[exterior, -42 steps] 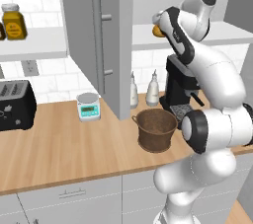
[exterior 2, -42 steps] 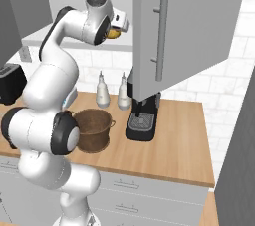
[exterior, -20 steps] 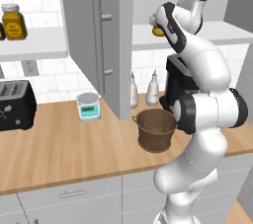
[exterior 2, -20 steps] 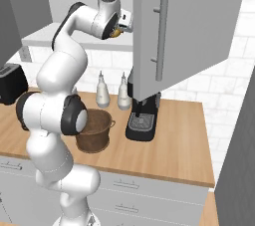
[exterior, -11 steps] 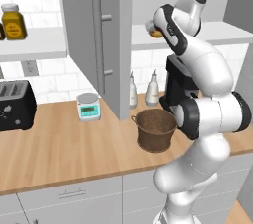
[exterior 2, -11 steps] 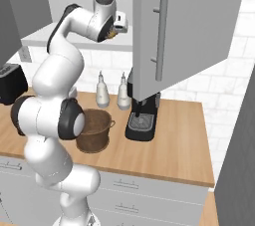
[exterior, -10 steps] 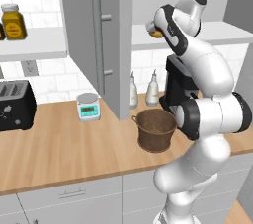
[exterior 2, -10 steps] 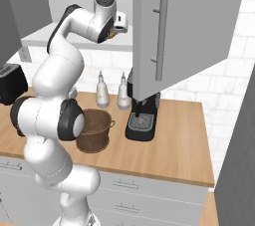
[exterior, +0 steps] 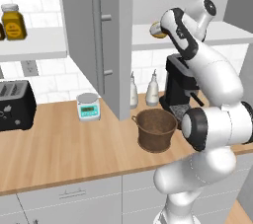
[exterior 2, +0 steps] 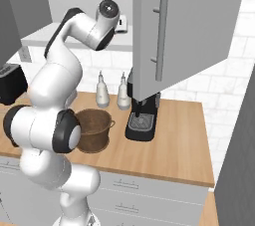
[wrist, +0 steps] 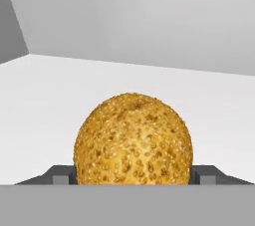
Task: Open the cabinet, pick up the bread from the cabinet and place it in the basket. Then move the basket to the dining counter.
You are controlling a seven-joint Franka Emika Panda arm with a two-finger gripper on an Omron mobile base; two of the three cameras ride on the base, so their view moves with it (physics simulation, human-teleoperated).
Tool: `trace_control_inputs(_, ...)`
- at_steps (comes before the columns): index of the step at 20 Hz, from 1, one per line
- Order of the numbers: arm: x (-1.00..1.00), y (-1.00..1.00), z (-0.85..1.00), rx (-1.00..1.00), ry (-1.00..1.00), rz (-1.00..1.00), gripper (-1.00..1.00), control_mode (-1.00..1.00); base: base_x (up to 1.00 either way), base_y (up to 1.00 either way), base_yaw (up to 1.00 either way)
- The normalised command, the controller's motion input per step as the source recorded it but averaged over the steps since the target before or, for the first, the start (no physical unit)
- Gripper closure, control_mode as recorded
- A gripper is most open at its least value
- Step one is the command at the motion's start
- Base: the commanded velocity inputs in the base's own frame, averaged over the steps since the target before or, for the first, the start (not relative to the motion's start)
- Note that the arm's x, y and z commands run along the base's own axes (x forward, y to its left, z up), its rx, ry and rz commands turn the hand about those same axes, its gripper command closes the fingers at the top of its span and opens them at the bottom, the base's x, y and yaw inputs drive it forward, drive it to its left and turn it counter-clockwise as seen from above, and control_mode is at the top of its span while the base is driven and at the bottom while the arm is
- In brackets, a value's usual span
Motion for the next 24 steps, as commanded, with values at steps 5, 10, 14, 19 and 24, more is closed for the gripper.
trace_control_inputs(5,-0.95,0.31,0.21,-0.01,-0.02,0.0,1.0,-1.0,0.0,0.0,0.0)
trace_control_inputs(10,-1.0,0.07,0.24,-0.03,0.0,-0.01,1.0,-1.0,0.0,0.0,0.0)
trace_control_inputs(14,-1.0,0.02,-0.03,-0.1,0.02,-0.02,1.0,-1.0,0.0,0.0,0.0)
trace_control_inputs(19,-1.0,0.0,-0.37,-0.11,0.18,-0.02,1.0,-1.0,0.0,0.0,0.0)
trace_control_inputs(24,-0.95,0.0,-0.94,-0.12,0.47,-0.03,1.0,-1.0,0.0,0.0,0.0)
